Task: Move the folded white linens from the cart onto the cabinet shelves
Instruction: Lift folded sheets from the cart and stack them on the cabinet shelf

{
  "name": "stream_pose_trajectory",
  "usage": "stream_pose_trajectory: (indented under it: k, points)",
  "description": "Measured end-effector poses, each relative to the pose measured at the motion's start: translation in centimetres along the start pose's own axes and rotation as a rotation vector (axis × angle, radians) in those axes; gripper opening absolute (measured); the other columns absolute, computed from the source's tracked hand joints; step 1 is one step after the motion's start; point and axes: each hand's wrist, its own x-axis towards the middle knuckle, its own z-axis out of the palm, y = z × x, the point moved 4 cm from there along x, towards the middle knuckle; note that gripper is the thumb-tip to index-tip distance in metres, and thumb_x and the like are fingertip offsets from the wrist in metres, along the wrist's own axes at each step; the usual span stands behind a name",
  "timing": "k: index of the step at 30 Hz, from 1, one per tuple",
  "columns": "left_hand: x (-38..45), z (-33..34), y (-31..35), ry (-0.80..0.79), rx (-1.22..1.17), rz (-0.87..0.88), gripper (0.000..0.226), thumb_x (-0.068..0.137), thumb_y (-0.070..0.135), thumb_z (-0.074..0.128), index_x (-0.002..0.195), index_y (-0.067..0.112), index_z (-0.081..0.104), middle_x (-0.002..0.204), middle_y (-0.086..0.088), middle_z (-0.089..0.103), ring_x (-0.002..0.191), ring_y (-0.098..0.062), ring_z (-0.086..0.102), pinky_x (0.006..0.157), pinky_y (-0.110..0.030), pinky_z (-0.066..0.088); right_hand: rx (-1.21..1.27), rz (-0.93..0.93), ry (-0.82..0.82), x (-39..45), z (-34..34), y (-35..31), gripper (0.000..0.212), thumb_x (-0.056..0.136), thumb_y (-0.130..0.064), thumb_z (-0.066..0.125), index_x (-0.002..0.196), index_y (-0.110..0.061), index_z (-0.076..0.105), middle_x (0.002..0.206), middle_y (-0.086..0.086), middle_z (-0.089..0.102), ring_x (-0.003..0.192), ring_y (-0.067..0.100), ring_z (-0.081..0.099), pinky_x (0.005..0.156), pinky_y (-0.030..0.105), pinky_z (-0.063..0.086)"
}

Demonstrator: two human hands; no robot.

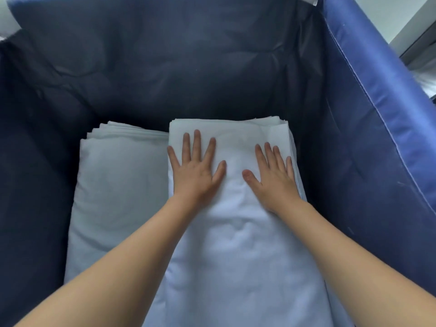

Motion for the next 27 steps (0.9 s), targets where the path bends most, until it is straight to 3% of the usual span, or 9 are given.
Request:
stream_pose_trajectory:
  k: [4,9,15,18,27]
  points:
    - [-3.0,-0.2,0.8,0.01,-0.04,-0.011,0.079,0.089,0.064,0.004,0.16,0.029,0.007,0.168,-0.006,-0.007,0.153,-0.027,-0.015,0.119,-0.058,-0.01,0.047,0.026,-0.052,-2.1,-0.4,-0.3,0.081,0.097,-0.065,0.023,0.158,-0.024,-0.011,0.165,0.0,-0.018,0.151,0.018,-0.021,0.121,0.046,-0.013]
    - [-10.2,2.5,2.8,0.139,-0.137,0.033,0.07,0.096,0.058,0.024,0.157,0.024,0.03,0.165,-0.011,0.019,0.154,-0.032,0.009,0.121,-0.058,0.002,0.128,-0.059,0.054,-8.4,2.4,-0.6,0.087,0.084,-0.072,0.002,0.158,-0.028,-0.009,0.166,-0.004,-0.014,0.151,0.013,-0.018,0.122,0.04,-0.012]
    - [-11.9,2.9,3.6,0.166,-0.159,-0.021,0.071,0.095,0.059,0.021,0.157,0.025,0.028,0.166,-0.01,0.017,0.154,-0.031,0.007,0.121,-0.057,-0.002,0.142,-0.096,0.145,-13.0,4.6,0.5,0.08,0.091,-0.066,0.009,0.159,-0.025,-0.001,0.166,-0.003,-0.008,0.152,0.013,-0.014,0.123,0.04,-0.011]
    - [-14.6,3.3,4.6,0.195,-0.171,-0.035,0.068,0.096,0.056,0.025,0.157,0.025,0.031,0.165,-0.01,0.018,0.154,-0.03,0.01,0.12,-0.06,0.005,0.136,-0.1,0.134,-14.5,4.9,0.6,0.081,0.09,-0.065,0.009,0.159,-0.025,-0.002,0.167,-0.002,-0.008,0.152,0.013,-0.014,0.123,0.04,-0.011]
    - [-23.8,5.2,6.2,0.096,-0.139,-0.065,0.068,0.097,0.055,0.021,0.159,0.03,0.019,0.168,-0.006,0.008,0.155,-0.025,0.0,0.12,-0.061,0.004,0.101,-0.132,0.115,-20.2,6.1,1.0,0.083,0.09,-0.064,0.013,0.159,-0.02,0.0,0.167,0.002,-0.006,0.153,0.016,-0.012,0.123,0.041,-0.009]
